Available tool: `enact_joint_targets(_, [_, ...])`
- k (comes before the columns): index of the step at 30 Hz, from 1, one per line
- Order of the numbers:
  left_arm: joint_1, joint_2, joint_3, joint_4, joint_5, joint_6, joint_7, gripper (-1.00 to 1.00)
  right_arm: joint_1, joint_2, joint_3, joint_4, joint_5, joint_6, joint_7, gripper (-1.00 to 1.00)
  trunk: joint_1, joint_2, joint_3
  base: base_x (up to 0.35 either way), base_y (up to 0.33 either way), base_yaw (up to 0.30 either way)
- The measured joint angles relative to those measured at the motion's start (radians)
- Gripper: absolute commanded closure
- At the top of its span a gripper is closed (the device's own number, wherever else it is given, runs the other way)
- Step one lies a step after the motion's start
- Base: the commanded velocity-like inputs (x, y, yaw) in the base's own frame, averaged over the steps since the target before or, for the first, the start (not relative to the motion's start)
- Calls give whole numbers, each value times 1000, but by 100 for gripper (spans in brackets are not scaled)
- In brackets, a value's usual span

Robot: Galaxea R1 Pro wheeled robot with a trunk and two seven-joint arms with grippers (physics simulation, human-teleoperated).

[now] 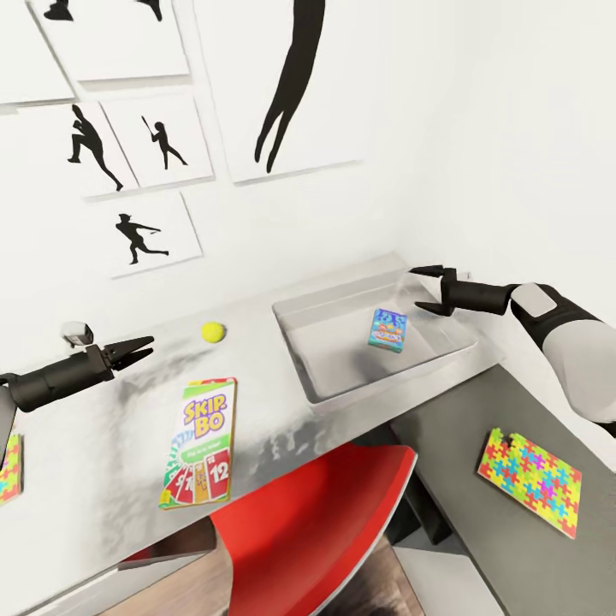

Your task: Put all the toys in the child's room - the three board games (two on the bed and one on the table), the two jigsaw puzzles on the table, and the tennis ball on the table - inside the toy box on the table in the child's room.

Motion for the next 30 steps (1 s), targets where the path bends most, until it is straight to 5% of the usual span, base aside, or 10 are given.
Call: enact_joint_targets(30, [0, 1, 2, 0, 1, 0, 0, -100, -1, 13, 4, -1, 2, -34, 18, -100, 0, 0, 45, 0, 0, -99])
